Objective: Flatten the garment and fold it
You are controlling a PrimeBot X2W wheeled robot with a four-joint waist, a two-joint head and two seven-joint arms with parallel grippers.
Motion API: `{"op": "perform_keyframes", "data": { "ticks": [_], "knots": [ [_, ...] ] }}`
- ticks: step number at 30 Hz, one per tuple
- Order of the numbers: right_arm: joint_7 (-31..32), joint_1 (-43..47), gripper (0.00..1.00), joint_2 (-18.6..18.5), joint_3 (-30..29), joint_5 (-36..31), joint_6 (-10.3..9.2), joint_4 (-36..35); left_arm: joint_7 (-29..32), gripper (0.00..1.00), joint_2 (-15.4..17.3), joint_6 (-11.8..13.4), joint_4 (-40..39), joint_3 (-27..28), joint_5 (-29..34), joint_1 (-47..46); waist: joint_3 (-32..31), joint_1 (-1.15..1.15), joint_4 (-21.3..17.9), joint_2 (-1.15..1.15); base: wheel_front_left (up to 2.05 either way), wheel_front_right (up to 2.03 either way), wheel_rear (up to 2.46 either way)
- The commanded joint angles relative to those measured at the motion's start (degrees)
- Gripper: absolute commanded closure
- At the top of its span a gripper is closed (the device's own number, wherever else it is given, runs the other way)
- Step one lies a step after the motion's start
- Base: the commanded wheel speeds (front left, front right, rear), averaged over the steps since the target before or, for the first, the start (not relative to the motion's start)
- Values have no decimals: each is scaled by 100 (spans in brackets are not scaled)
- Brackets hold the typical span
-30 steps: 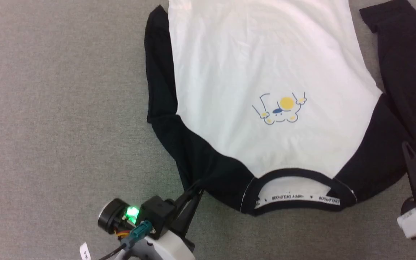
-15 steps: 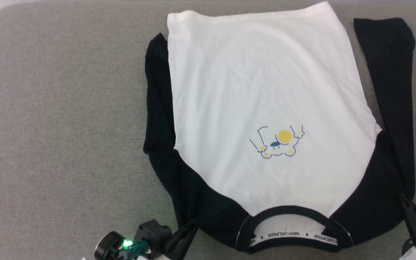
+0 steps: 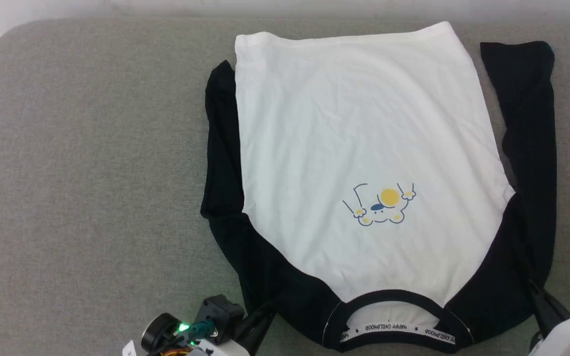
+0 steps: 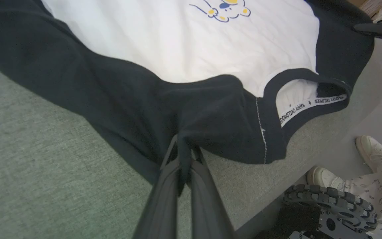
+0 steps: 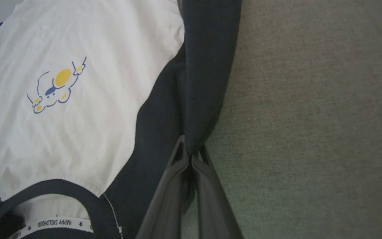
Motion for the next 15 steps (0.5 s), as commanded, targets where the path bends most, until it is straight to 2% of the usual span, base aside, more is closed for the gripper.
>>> {"op": "perform_keyframes", "data": {
  "ticks": [1,2,3,4,10,15],
  "knots": [
    [-61,-105,72,-25,45,-75,-5,133,-48,100,-75,-49,122,-29,-36,-119,-27,0,8,0,0,0,0],
    [-61,-122,53,-43,87,-104,-5,236,-65,64,-113,-58,197,-32,-44,-149,-42,0,11,0,0,0,0],
    [-56,-134,5,-47,120,-111,-5,324,-91,13,-145,-54,257,-28,-51,-164,-56,0,11,0,0,0,0],
    [-52,-141,0,-67,170,-112,-5,390,-127,0,-178,-47,301,-13,-75,-162,-69,0,11,0,0,0,0],
    [-217,-70,0,-129,211,20,-5,315,-440,0,-277,206,204,258,-316,96,-137,0,23,0,0,0,0],
    [-591,36,0,-130,-119,-161,-5,-363,-881,0,-233,621,-463,806,-668,596,-207,0,72,0,0,0,0]
  ]
}}
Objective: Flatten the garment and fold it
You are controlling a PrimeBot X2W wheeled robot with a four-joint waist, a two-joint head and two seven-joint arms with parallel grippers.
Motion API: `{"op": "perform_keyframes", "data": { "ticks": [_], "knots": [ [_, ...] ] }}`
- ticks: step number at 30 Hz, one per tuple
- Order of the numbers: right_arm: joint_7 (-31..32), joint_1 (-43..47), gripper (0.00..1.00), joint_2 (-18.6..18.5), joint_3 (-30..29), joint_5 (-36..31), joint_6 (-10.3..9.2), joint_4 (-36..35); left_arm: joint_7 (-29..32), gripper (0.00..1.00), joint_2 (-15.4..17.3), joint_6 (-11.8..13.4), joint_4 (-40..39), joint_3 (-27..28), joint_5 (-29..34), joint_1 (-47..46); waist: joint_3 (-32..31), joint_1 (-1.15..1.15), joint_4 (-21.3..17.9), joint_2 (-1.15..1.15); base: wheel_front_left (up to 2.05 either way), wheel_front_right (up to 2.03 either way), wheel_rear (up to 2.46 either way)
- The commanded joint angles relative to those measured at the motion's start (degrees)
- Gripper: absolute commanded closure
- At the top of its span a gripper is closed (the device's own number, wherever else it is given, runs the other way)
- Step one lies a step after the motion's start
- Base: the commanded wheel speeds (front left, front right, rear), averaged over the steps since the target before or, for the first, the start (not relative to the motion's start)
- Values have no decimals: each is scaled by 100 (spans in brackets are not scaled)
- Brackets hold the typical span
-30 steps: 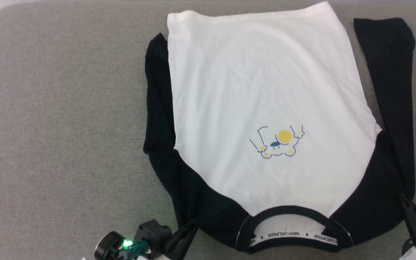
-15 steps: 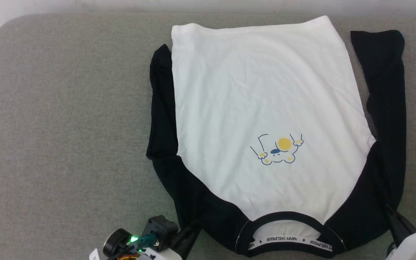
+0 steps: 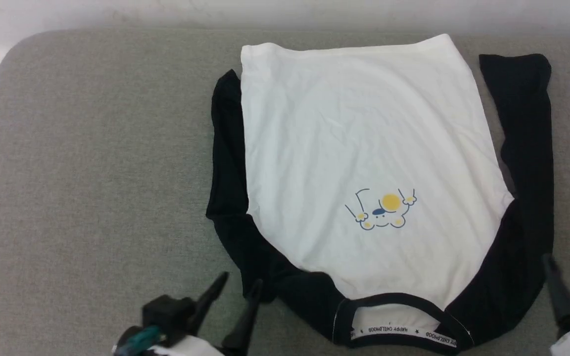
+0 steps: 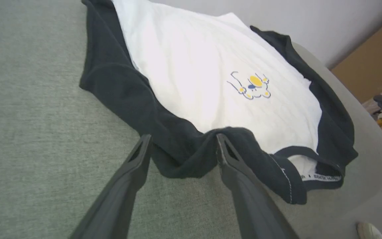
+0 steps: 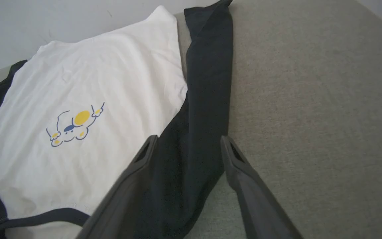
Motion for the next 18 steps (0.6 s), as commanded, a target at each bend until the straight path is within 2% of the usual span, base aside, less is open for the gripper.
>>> {"op": "perform_keyframes", "data": {
  "ticks": [1,5,8,11,13,16,18],
  "knots": [
    [-144,20,0,-15,-95,-185,-5,-247,-119,0,82,150,-236,180,-45,156,-29,0,30,-1,0,0,0],
    [-503,-15,0,43,-223,-625,-5,-855,-326,0,306,507,-888,512,72,371,-57,0,90,-1,0,0,0],
    [-818,-119,0,104,-174,-927,-5,-1194,-742,0,251,867,-1247,851,320,344,-65,0,138,-1,0,0,0],
    [-1186,-251,0,151,-10,-1243,-5,-1374,-1008,0,33,1122,-1410,1091,668,249,-71,0,157,-1,0,0,0],
    [-1383,-298,0,177,138,-1453,-5,-1413,-1072,0,-225,1263,-1467,1229,850,206,-65,0,172,-1,0,0,0],
    [-1646,-384,0,266,223,-1671,-5,-1420,-1096,0,-552,1411,-1493,1434,1295,112,-33,0,176,-1,0,0,0],
    [-1813,-461,0,312,232,-1740,-5,-1388,-1098,0,-698,1410,-1426,1499,1574,80,21,0,152,-1,0,0,0]
  ]
}}
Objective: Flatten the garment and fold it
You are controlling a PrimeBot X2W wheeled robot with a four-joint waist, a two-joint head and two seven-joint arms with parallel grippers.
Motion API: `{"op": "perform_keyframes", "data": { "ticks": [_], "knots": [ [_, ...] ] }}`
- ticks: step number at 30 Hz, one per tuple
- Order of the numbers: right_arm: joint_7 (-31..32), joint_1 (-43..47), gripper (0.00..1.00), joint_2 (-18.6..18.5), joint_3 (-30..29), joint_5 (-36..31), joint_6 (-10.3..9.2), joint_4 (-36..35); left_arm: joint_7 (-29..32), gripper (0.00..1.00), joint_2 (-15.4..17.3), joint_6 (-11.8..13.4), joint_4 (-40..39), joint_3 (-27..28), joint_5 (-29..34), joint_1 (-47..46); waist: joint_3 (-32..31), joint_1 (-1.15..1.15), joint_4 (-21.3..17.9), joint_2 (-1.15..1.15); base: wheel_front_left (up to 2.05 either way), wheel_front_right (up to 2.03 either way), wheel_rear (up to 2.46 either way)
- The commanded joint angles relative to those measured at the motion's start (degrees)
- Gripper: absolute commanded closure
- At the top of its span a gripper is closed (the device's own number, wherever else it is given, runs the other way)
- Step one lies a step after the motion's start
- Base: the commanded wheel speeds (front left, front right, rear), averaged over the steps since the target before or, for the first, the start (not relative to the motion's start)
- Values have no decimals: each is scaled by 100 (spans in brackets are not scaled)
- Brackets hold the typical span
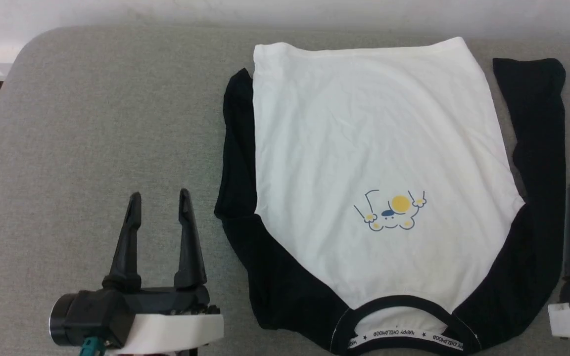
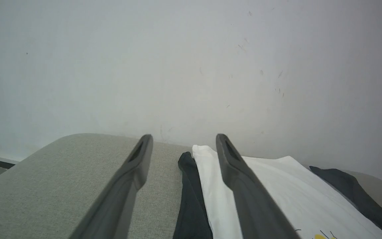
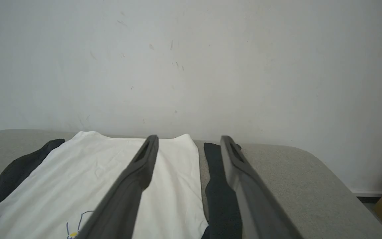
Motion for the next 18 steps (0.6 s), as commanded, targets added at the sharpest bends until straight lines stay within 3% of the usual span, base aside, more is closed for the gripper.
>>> {"op": "perform_keyframes", "data": {
  "ticks": [1,4,8,14,15,18],
  "knots": [
    [-124,-142,0,37,10,-47,-6,31,-27,0,-130,-30,56,64,164,-88,77,0,-40,0,0,0,0],
    [-198,-186,0,53,23,-20,-6,125,-28,0,-225,-240,178,119,315,-226,205,0,-59,0,0,0,0],
    [-231,-241,0,57,-49,70,-6,163,85,0,-14,-681,454,172,248,-741,432,0,-49,0,0,0,0],
    [-218,-496,0,58,-67,54,-6,-21,1384,0,614,-1448,794,261,96,-2526,1006,0,25,0,0,0,0],
    [-218,-496,0,58,-67,54,-6,-21,1384,0,614,-1448,794,261,96,-2526,1006,0,25,0,0,0,0],
    [-197,-685,0,58,-13,-27,-6,-160,2123,0,794,-1824,1106,298,-109,-3555,1363,0,41,0,0,0,0]
  ]
}}
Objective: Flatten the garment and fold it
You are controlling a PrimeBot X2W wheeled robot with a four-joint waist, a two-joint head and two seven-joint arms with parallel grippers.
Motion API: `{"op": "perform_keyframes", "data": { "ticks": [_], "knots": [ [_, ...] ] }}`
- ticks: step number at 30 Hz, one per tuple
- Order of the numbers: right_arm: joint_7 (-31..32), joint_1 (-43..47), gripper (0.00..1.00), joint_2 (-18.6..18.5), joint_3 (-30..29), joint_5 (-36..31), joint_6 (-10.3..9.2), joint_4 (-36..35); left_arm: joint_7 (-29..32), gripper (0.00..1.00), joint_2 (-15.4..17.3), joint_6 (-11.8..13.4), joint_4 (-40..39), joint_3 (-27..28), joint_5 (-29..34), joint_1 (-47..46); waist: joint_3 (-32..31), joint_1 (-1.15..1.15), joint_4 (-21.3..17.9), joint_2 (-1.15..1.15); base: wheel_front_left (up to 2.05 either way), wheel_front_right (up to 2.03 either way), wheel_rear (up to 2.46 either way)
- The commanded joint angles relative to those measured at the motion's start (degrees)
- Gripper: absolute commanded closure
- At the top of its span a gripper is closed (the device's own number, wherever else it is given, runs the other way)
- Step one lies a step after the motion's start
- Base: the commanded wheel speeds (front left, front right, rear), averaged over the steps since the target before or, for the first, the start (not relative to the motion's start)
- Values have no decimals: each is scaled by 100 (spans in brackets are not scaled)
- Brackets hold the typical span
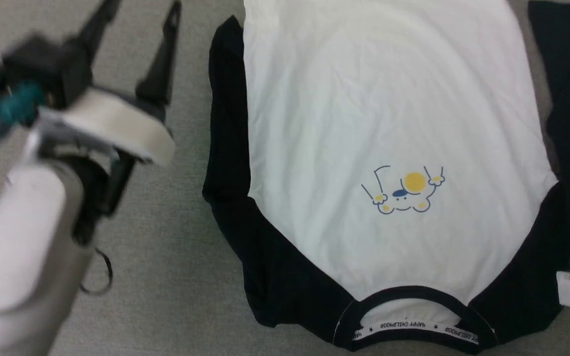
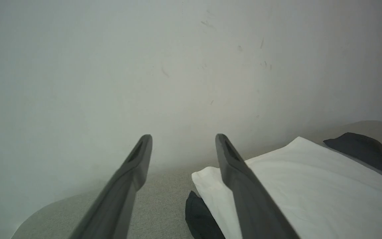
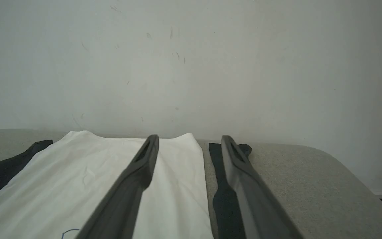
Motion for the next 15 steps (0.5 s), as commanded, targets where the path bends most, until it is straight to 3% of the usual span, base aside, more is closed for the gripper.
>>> {"op": "perform_keyframes", "data": {
  "ticks": [1,9,15],
  "knots": [
    [1,-129,0,17,18,-50,-5,-65,166,0,49,-114,124,12,-74,-277,528,-1,43,0,0,0,0],
    [167,-582,0,-127,95,-59,-5,-251,1772,0,135,-782,1362,-301,-427,-2042,1434,-1,29,0,0,0,0],
    [212,-760,0,-202,203,-14,-5,-231,2263,0,-13,-889,2067,-478,-478,-2609,1785,-1,-34,0,0,0,0]
  ]
}}
